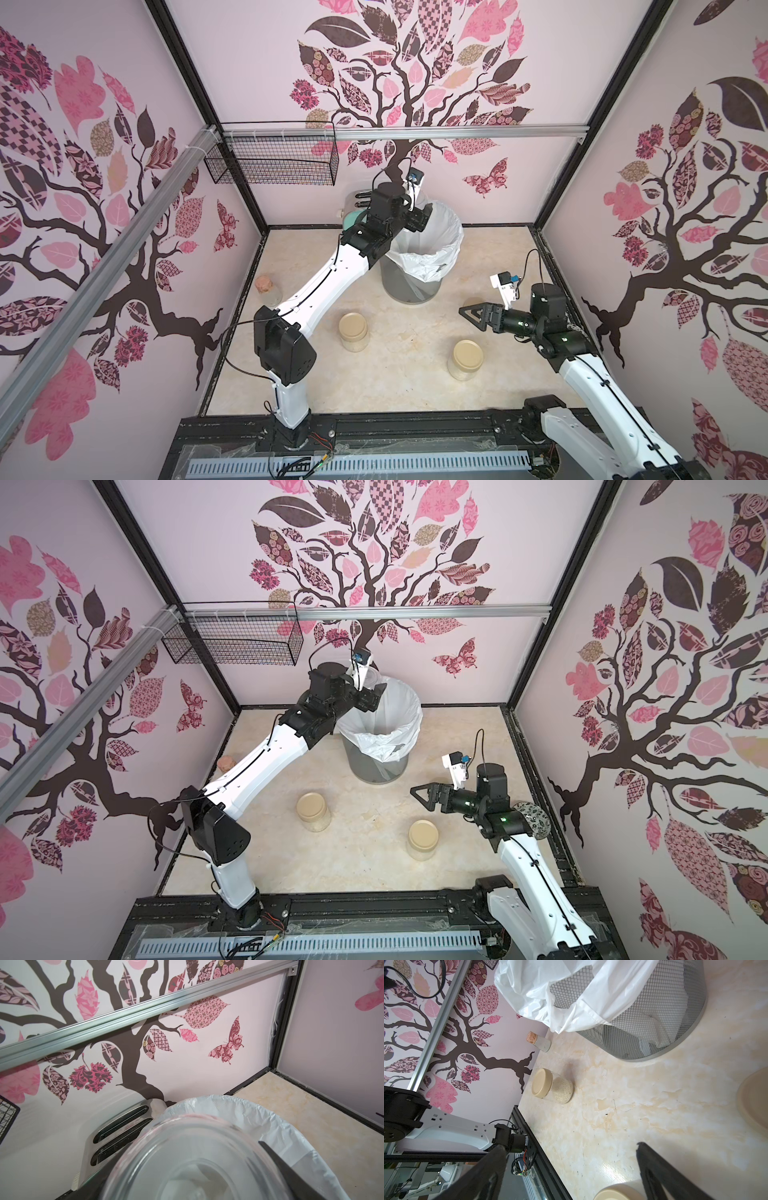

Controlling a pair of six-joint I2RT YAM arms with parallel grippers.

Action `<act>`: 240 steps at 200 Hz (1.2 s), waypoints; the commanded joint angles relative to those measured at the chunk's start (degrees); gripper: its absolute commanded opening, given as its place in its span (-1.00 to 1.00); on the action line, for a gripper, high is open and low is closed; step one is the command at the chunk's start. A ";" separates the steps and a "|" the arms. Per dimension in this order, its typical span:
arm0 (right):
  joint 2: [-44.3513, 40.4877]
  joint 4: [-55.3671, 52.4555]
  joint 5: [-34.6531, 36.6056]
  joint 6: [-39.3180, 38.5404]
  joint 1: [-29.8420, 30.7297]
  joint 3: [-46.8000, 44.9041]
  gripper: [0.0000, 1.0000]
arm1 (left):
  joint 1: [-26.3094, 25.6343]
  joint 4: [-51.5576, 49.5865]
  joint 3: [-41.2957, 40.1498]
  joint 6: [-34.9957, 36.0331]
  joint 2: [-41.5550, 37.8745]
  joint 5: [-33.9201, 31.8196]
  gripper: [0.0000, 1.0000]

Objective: Empty moldy rice from jars
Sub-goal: Pour the moldy rice from the jar into the trash bin.

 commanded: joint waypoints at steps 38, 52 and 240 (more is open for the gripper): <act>-0.23 0.11 -0.61 -0.20 -0.31 1.36 0.99 | 0.47 7.73 -2.27 -4.86 -3.60 2.19 0.22; -0.06 0.07 -0.81 -0.15 -0.30 1.62 0.99 | 1.29 3.26 0.83 -7.01 -2.40 3.04 0.22; -0.02 0.68 -2.64 0.01 -0.31 6.79 0.99 | 11.98 21.15 -11.06 -48.41 -10.63 16.80 0.21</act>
